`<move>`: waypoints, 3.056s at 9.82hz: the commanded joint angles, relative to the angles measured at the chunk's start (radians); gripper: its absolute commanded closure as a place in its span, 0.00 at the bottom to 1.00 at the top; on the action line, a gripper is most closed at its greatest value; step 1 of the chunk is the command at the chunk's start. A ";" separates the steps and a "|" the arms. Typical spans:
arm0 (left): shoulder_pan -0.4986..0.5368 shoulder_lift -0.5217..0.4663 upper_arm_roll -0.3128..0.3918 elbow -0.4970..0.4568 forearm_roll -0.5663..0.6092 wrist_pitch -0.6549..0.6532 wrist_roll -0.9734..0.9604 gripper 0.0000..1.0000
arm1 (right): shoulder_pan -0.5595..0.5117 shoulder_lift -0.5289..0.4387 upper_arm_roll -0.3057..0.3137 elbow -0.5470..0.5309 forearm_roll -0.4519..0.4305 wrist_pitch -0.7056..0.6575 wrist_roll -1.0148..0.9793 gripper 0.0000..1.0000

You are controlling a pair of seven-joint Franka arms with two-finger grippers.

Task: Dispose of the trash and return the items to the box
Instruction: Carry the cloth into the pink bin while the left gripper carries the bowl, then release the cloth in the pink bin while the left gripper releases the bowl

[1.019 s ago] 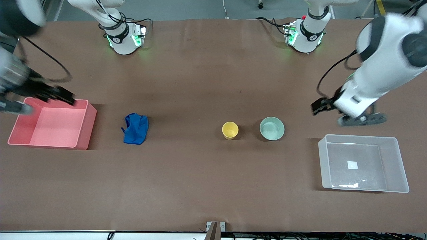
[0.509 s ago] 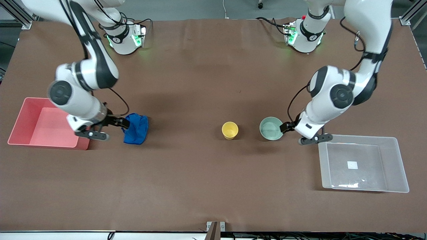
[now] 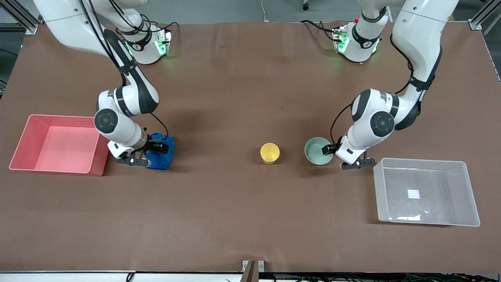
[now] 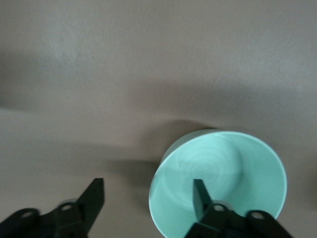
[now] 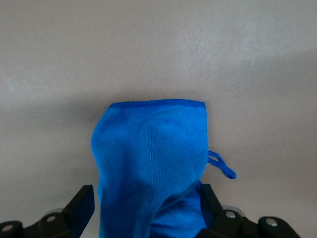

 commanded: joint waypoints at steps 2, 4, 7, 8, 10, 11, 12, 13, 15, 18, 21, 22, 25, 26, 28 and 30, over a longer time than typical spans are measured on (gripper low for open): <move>-0.011 0.064 -0.001 -0.013 0.013 0.033 -0.084 0.82 | -0.014 -0.015 0.003 -0.012 -0.016 0.004 0.044 0.99; -0.014 0.067 -0.003 0.015 0.013 0.030 -0.136 1.00 | -0.017 -0.032 0.009 0.085 -0.013 -0.175 0.085 0.99; 0.015 -0.029 0.008 0.147 0.015 -0.155 -0.122 1.00 | -0.055 -0.110 0.029 0.372 -0.001 -0.666 0.092 0.99; 0.053 -0.043 0.009 0.257 0.030 -0.300 -0.100 1.00 | -0.081 -0.148 0.028 0.444 -0.001 -0.771 0.075 0.99; 0.167 -0.024 0.006 0.448 0.097 -0.491 0.090 1.00 | -0.123 -0.195 -0.033 0.514 -0.002 -0.877 -0.070 0.99; 0.228 -0.005 0.008 0.469 0.113 -0.495 0.218 1.00 | -0.123 -0.212 -0.111 0.509 -0.001 -0.881 -0.194 0.98; 0.295 0.042 0.008 0.504 0.145 -0.493 0.332 1.00 | -0.125 -0.210 -0.183 0.505 -0.001 -0.876 -0.320 0.98; 0.345 0.099 0.006 0.545 0.151 -0.490 0.411 1.00 | -0.128 -0.201 -0.251 0.497 -0.002 -0.864 -0.426 0.98; 0.395 0.199 0.006 0.591 0.156 -0.475 0.514 1.00 | -0.161 -0.186 -0.296 0.398 -0.001 -0.718 -0.550 0.98; 0.409 0.275 0.006 0.608 0.176 -0.389 0.551 1.00 | -0.194 -0.175 -0.330 0.172 -0.001 -0.420 -0.651 0.98; 0.408 0.349 0.005 0.613 0.165 -0.306 0.546 0.95 | -0.206 -0.138 -0.331 0.042 -0.001 -0.218 -0.672 0.96; 0.403 0.334 0.000 0.613 0.156 -0.306 0.536 0.32 | -0.218 -0.120 -0.333 0.040 -0.001 -0.203 -0.695 0.95; 0.380 0.206 -0.050 0.613 0.125 -0.401 0.407 0.00 | -0.232 -0.100 -0.331 0.032 -0.001 -0.181 -0.720 0.90; 0.365 0.161 -0.102 0.611 0.127 -0.460 0.294 0.00 | -0.227 -0.092 -0.331 0.034 0.001 -0.180 -0.718 0.90; 0.318 0.115 -0.226 0.602 0.133 -0.542 0.022 0.00 | -0.224 -0.090 -0.331 0.040 0.004 -0.183 -0.715 0.01; 0.218 0.115 -0.291 0.563 0.153 -0.532 -0.189 0.00 | -0.204 -0.132 -0.331 0.084 0.004 -0.268 -0.703 0.00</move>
